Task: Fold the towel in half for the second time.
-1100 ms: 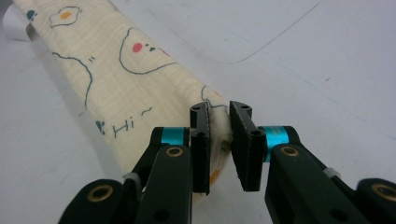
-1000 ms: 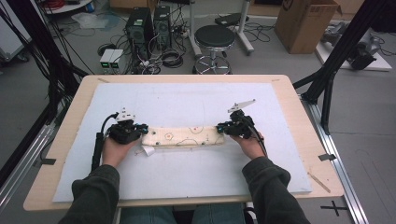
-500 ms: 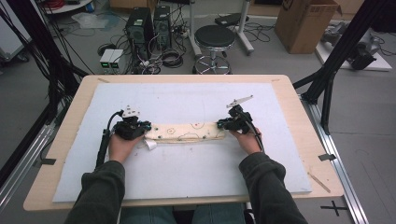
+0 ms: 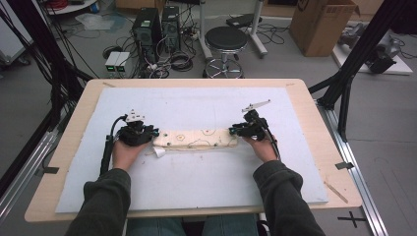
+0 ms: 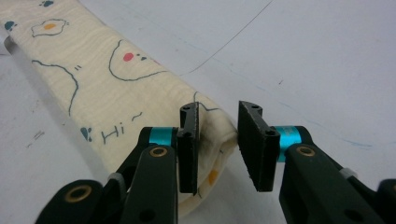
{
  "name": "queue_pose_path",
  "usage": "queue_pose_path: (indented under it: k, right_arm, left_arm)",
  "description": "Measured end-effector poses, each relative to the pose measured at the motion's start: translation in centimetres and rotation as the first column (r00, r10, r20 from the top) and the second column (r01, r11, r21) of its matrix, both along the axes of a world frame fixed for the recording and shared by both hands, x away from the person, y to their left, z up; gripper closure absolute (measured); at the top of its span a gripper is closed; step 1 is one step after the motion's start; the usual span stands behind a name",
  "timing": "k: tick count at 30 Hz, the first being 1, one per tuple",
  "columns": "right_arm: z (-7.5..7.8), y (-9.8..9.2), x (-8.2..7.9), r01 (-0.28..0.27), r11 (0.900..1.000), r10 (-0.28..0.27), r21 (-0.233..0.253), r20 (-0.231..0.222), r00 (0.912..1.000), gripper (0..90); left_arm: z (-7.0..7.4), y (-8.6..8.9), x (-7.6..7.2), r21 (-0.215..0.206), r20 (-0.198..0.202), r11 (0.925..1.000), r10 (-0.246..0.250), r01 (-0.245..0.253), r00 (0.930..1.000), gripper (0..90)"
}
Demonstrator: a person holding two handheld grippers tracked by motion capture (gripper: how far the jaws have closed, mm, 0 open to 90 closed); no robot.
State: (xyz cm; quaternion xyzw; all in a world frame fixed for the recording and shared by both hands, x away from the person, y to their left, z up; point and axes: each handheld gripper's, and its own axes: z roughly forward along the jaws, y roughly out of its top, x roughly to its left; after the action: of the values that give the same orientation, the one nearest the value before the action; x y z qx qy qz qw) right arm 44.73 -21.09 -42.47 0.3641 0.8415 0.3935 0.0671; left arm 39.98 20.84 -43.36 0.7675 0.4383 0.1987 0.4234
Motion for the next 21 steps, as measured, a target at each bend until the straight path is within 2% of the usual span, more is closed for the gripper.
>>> queue_pose_path:
  k: [10,21]
  right_arm:
    - [1.3,-1.0,-0.7,0.021,0.998,-0.023,0.064,0.033,0.9992,56.3]
    - [2.1,-0.9,-1.4,0.028,0.996,-0.033,0.09,0.053,0.9981,47.4]
  left_arm:
    - [1.3,0.2,-0.9,-0.056,0.02,0.9983,-0.018,0.019,0.9996,59.8]
    - [2.4,0.3,-1.9,-0.063,0.029,0.9965,-0.052,0.054,0.9982,55.8]
